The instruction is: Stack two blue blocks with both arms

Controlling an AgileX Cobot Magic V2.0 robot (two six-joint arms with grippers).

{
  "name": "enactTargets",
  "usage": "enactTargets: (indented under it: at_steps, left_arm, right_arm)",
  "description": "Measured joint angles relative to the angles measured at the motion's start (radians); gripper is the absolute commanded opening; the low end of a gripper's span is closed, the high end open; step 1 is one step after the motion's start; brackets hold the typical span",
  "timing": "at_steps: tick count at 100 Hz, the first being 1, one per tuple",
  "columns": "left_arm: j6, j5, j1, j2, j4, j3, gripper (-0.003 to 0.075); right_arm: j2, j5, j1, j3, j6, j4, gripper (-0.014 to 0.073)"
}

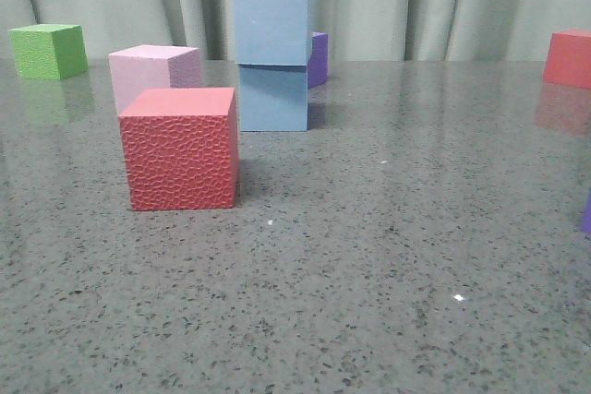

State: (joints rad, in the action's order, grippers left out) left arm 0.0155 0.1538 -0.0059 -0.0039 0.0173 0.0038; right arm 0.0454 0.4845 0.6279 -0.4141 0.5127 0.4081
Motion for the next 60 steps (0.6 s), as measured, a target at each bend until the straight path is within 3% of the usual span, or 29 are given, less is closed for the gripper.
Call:
enactTargets:
  at_steps: [60]
  left_arm:
    - [-0.001,-0.015,0.000,0.000,-0.003,0.000,-0.0019]
  right_arm:
    - [0.000,0.000,0.000,0.000,0.000,0.000,-0.0069]
